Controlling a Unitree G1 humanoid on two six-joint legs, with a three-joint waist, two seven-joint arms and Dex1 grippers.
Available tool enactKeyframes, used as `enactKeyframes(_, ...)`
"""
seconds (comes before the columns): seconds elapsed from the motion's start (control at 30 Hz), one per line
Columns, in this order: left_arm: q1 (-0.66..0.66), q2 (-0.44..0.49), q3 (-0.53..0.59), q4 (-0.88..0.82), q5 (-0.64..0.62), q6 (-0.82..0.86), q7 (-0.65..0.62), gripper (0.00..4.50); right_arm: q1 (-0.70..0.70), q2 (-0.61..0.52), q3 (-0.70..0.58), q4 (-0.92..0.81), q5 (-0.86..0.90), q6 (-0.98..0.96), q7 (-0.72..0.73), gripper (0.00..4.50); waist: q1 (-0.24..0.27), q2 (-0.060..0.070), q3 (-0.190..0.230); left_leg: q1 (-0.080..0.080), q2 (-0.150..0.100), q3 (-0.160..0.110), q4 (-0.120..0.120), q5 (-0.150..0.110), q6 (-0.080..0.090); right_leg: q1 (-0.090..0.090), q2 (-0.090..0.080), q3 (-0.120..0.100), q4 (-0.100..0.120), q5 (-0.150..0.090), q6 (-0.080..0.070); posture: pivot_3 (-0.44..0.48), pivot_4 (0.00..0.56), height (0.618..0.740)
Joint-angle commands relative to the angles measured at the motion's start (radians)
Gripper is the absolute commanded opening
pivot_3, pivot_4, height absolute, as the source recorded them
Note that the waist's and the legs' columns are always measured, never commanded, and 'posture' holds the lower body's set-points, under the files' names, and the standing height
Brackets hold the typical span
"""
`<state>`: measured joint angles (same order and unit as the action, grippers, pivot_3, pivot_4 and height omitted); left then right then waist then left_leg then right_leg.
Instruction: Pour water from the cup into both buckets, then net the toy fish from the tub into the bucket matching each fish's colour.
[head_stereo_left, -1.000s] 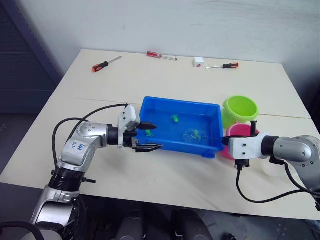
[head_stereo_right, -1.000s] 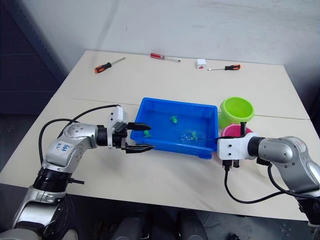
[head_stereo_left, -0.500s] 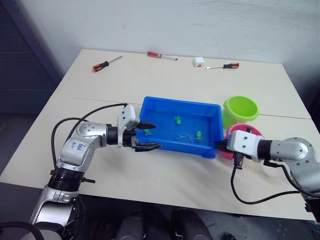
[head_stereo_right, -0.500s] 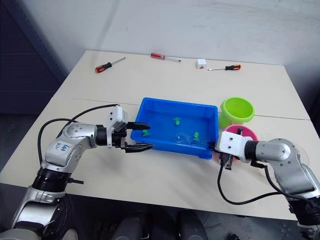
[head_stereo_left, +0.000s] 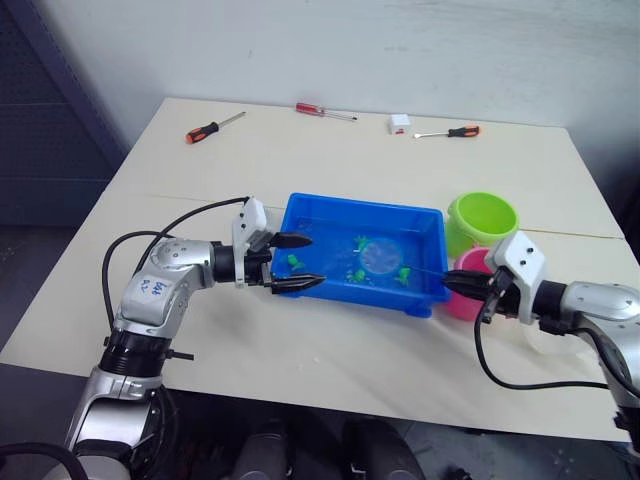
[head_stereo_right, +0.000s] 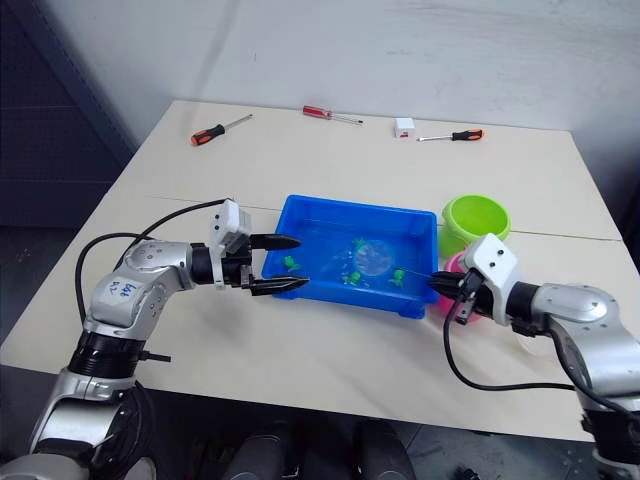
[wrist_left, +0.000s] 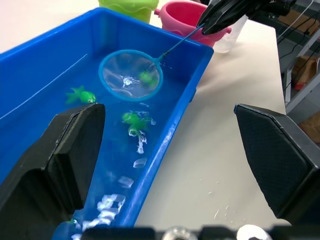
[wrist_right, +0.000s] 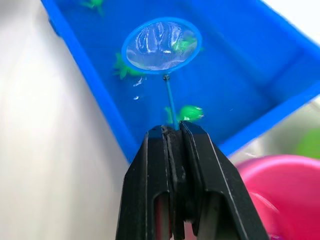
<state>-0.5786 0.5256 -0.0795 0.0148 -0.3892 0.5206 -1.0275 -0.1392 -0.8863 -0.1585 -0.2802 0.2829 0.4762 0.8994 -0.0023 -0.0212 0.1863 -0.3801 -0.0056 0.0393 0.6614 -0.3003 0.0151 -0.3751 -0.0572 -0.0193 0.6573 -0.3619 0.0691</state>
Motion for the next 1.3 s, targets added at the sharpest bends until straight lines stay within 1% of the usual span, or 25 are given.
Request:
enactKeyframes(0.03,-0.018,0.016,0.004,0.017,0.01,-0.04,-0.021,4.45,-0.017,-0.019,0.026,-0.027,-0.12,-0.141,-0.057,0.0,-0.005,0.0,0.0,0.0,0.0,0.0,0.0,0.0,0.0,0.0,0.0,0.0,0.0,0.0,0.0,0.0,0.15,0.74)
enactKeyframes(0.13,-0.018,0.029,0.008,0.033,0.013,-0.048,-0.032,4.45,-0.04,-0.045,0.105,-0.005,-0.23,-0.251,-0.057,0.0,-0.008,0.0,0.0,0.0,0.0,0.0,0.0,0.0,0.0,-0.001,0.0,0.0,0.001,0.0,0.0,0.0,0.15,0.74)
enactKeyframes(0.27,-0.026,0.039,0.009,0.04,0.018,-0.055,-0.033,4.45,-0.104,-0.038,0.197,0.066,-0.336,-0.352,-0.068,0.0,-0.008,0.0,0.0,0.0,0.0,0.0,0.0,0.0,-0.001,-0.001,0.0,0.0,0.001,0.0,0.0,0.0,0.15,0.74)
enactKeyframes(0.43,-0.021,0.045,0.018,0.026,0.015,-0.052,-0.023,4.45,-0.169,-0.029,0.275,0.14,-0.432,-0.436,-0.077,0.0,-0.003,0.0,0.0,0.0,0.0,0.0,0.0,0.0,0.0,-0.001,0.0,0.0,0.001,0.0,0.0,0.0,0.15,0.74)
enactKeyframes(0.57,0.001,0.053,0.025,0.005,0.011,-0.048,-0.014,4.45,-0.214,-0.008,0.316,0.165,-0.466,-0.466,-0.068,0.0,-0.005,0.0,0.0,0.0,0.0,0.0,0.001,0.0,0.0,-0.001,0.0,0.0,0.001,0.0,0.0,0.0,0.15,0.74)
enactKeyframes(0.67,0.01,0.057,0.027,-0.004,0.01,-0.047,-0.007,4.45,-0.212,0.033,0.317,0.142,-0.426,-0.427,-0.045,0.0,-0.004,0.0,0.0,0.0,0.0,0.0,0.001,0.0,-0.001,-0.001,0.0,0.0,0.001,0.0,0.0,0.0,0.15,0.74)
enactKeyframes(0.77,0.012,0.06,0.033,0.001,0.013,-0.052,0.001,4.45,-0.192,0.085,0.287,0.083,-0.33,-0.299,-0.008,0.0,-0.002,0.0,0.0,-0.001,0.0,0.0,0.001,0.0,-0.001,-0.001,0.0,0.0,0.001,0.0,0.0,0.0,0.15,0.74)
enactKeyframes(0.9,0.003,0.06,0.039,0.017,0.012,-0.055,0.004,4.45,-0.18,0.141,0.21,0.005,-0.183,-0.059,-0.005,0.0,-0.002,0.0,0.0,-0.001,0.0,0.0,0.001,0.0,0.0,-0.001,0.0,0.0,0.001,0.0,0.0,0.0,0.15,0.74)
enactKeyframes(1.03,-0.008,0.049,0.044,0.025,0.006,-0.051,0.001,4.45,-0.163,0.167,0.097,-0.087,0.0,0.212,-0.01,0.0,-0.001,0.0,0.0,-0.001,0.0,-0.001,0.001,0.0,0.0,-0.001,0.0,-0.001,0.001,0.0,0.0,0.0,0.15,0.74)
enactKeyframes(1.17,-0.038,0.008,0.045,0.054,-0.001,-0.065,0.014,4.45,-0.14,0.176,-0.062,-0.151,0.139,0.395,-0.063,0.0,0.001,0.0,0.0,-0.003,0.0,-0.002,0.001,0.0,0.0,-0.002,-0.001,-0.002,0.001,0.0,0.0,0.0,0.15,0.74)
enactKeyframes(1.23,-0.057,-0.019,0.05,0.072,-0.008,-0.065,0.026,4.45,-0.133,0.177,-0.112,-0.173,0.174,0.443,-0.095,0.0,0.001,0.0,0.0,-0.004,0.0,-0.002,0.001,0.0,0.0,-0.002,-0.001,-0.003,0.0,0.0,0.0,0.0,0.15,0.74)
enactKeyframes(1.3,-0.092,-0.07,0.048,0.102,-0.018,-0.068,0.043,4.45,-0.117,0.17,-0.194,-0.203,0.201,0.484,-0.134,0.0,0.004,0.0,0.0,-0.004,0.0,-0.002,0.001,0.0,0.0,-0.002,-0.001,-0.003,0.0,0.0,0.0,0.0,0.15,0.74)
